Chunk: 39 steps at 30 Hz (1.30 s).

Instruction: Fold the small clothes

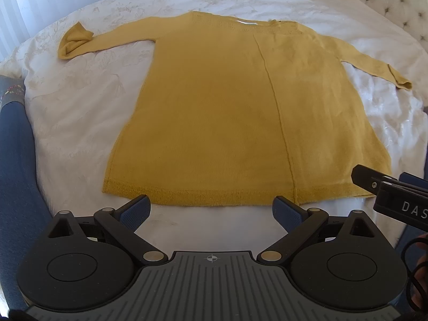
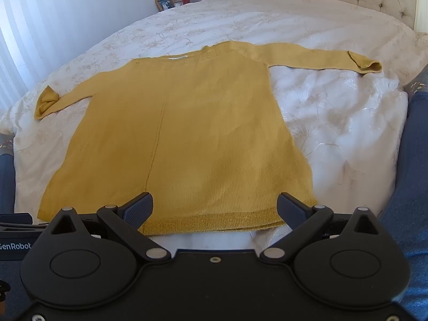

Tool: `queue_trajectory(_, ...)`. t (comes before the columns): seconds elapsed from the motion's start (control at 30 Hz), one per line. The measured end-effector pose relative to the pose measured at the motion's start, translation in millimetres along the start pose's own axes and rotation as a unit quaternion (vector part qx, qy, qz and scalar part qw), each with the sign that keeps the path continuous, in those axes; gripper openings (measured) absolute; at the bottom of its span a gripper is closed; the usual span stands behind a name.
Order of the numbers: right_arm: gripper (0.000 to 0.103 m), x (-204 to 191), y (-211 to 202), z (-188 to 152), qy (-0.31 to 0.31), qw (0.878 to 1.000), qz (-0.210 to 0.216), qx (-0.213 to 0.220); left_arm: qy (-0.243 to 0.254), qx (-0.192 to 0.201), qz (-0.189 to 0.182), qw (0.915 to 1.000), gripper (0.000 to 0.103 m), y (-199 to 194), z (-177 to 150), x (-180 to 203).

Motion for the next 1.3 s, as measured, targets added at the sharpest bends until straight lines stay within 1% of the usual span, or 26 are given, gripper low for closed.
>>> queue_trajectory(0.33, 0.099, -2, 1, 2, -0.001, 1.0, -0.002, -0.006, -0.001, -0.001, 0.0, 1.0, 0.1, 0, 0, -1)
queue_trajectory(0.5, 0.099, -2, 4, 4, -0.01, 1.0, -0.02, -0.014, 0.001, 0.002, 0.006, 1.0, 0.1, 1, 1, -1)
queue_trajectory(0.77, 0.099, -4, 7, 5, -0.022, 0.999, -0.039, -0.025, -0.003, -0.004, 0.007, 1.0, 0.099, 7, 4, -6)
queue_trajectory(1.03, 0.099, -7, 10, 6, -0.03, 0.998, -0.035, -0.033, 0.0, -0.008, 0.011, 0.9999, 0.099, 10, 4, -5)
queue_trajectory(1.3, 0.099, -8, 11, 6, -0.027, 0.999, -0.03, -0.031, 0.005, -0.011, 0.014, 0.9998, 0.1, 13, 1, -5)
Point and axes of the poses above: each gripper's, at about its wrist camera, not at the fingertips, and y roughly the way its jaws point, x to its right, z to its top, the point moved 3 cm from there along y, roughly the way its jaws point, and after that the axes turned 1 degree about -y, right-handed, at the moved point
